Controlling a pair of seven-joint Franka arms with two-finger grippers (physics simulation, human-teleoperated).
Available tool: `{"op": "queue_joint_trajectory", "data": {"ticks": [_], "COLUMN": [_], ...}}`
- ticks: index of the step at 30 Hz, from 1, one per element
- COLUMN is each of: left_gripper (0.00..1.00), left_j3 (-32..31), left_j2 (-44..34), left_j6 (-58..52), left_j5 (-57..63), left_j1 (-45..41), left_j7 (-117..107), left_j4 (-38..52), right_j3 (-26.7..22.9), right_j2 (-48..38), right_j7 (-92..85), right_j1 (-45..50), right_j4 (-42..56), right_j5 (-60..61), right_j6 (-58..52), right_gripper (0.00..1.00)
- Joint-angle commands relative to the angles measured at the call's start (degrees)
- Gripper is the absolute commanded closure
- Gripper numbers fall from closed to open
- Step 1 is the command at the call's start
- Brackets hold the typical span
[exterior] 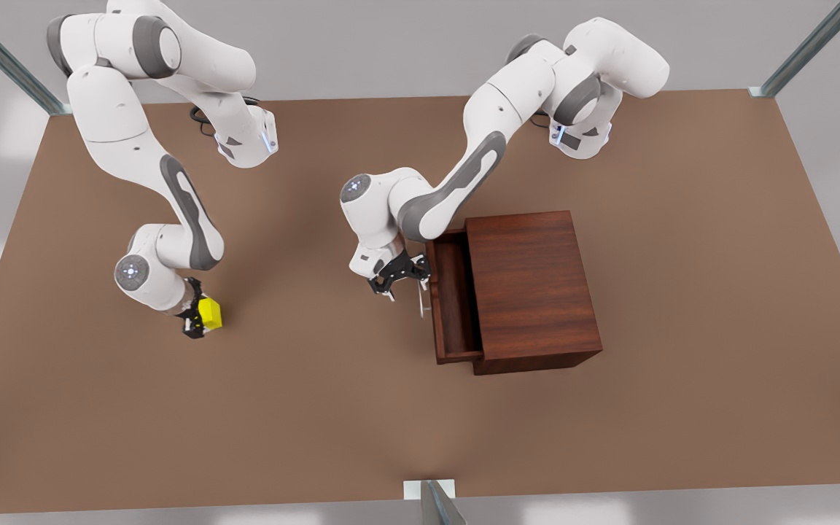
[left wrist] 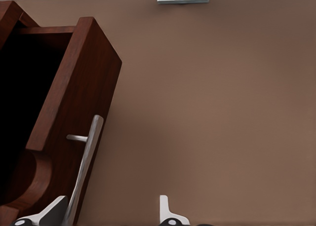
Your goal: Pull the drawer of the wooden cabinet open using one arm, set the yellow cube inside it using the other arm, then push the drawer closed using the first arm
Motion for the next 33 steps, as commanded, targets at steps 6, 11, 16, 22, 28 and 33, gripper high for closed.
{"op": "queue_joint_trajectory", "data": {"ticks": [6, 11, 16, 22, 28, 33], "left_gripper": [0.00, 0.00, 0.00, 0.00, 0.00, 0.00], "left_j3": [-0.5, -0.5, -1.0, -4.4, -4.8, -5.3], "left_j2": [1.0, 1.0, 0.9, 0.1, -2.7, -24.2], "left_j6": [-0.8, -0.8, -3.7, -13.7, -16.6, -35.4], "left_j5": [-0.7, -0.7, -1.1, -3.5, -7.2, -26.9], "left_j1": [-1.4, -2.1, -2.7, -4.0, -4.8, 16.1], "left_j7": [-2.8, -3.6, -3.6, -3.6, -3.2, 30.3], "left_j4": [1.4, 1.5, 3.2, 9.9, 10.3, -0.3], "right_j3": [0.0, 0.0, 0.0, 0.0, 0.2, 5.9], "right_j2": [0.5, 1.3, 1.3, 1.2, -1.9, -9.3], "right_j7": [0.3, 0.4, 1.2, 1.3, 3.4, 13.3], "right_j1": [-0.5, -0.5, -0.5, -0.5, -0.4, 0.0], "right_j4": [0.1, 0.1, 0.1, 0.1, 0.2, 8.6], "right_j5": [-1.3, -1.6, -1.6, -1.6, -1.6, -0.9], "right_j6": [0.4, 1.0, 1.0, 1.0, 0.4, -18.5], "right_gripper": [0.00, 0.00, 0.04, 0.22, 0.32, 0.32]}}
